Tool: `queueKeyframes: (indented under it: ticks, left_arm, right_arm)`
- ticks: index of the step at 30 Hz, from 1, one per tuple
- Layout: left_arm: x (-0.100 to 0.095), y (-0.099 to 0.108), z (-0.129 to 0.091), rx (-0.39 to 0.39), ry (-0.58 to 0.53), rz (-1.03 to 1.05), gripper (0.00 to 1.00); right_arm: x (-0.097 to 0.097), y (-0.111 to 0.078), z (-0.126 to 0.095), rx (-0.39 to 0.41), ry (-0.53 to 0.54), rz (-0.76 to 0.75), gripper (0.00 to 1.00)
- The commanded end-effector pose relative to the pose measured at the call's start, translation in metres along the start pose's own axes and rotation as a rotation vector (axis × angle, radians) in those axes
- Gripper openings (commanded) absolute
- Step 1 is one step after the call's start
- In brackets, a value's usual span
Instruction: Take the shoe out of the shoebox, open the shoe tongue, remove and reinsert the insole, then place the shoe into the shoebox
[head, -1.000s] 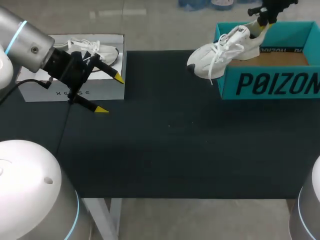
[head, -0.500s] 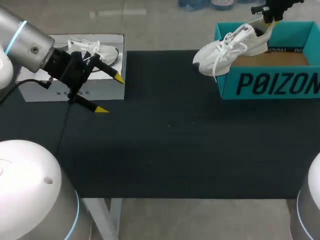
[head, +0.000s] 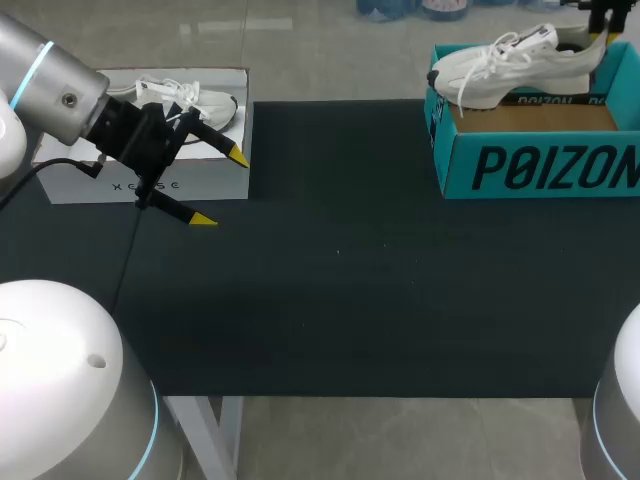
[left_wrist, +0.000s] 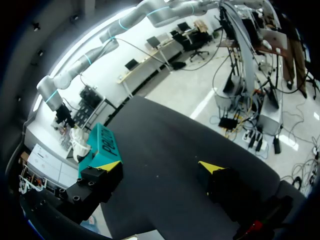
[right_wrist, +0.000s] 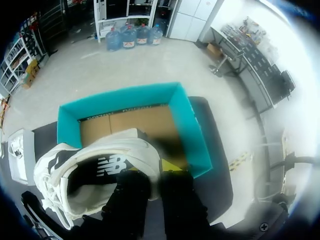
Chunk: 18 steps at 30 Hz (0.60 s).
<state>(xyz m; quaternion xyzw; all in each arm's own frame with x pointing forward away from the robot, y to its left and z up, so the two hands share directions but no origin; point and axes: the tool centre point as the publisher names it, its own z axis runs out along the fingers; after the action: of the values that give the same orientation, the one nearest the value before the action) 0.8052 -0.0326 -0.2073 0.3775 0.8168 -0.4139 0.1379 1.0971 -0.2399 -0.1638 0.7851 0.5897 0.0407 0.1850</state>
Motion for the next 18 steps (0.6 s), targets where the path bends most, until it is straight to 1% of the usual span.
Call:
queueKeyframes:
  ticks: [1, 4, 10, 15, 16, 18]
  left_arm:
    - [0.0, 0.0, 0.0, -0.002, 0.003, 0.001, 1.0]
    - [0.0, 0.0, 0.0, -0.002, 0.003, 0.001, 1.0]
    - [0.0, 0.0, 0.0, -0.002, 0.003, 0.001, 1.0]
    - [0.0, 0.0, 0.0, -0.002, 0.003, 0.001, 1.0]
    - [0.0, 0.0, 0.0, -0.002, 0.003, 0.001, 1.0]
    - [0.0, 0.0, 0.0, -0.002, 0.003, 0.001, 1.0]
  right_arm:
    - [-0.011, -0.001, 0.014, 0.01, 0.0, 0.03, 0.0]
    - [-0.017, -0.006, 0.027, 0.019, -0.026, 0.055, 0.0]
    - [-0.034, -0.01, 0.055, 0.07, -0.044, 0.112, 0.0]
    - [-0.044, -0.01, 0.07, 0.094, -0.054, 0.162, 0.0]
    - [-0.046, -0.009, 0.072, 0.096, -0.059, 0.172, 0.0]
    - [-0.048, -0.003, 0.072, 0.105, -0.032, 0.187, 0.0]
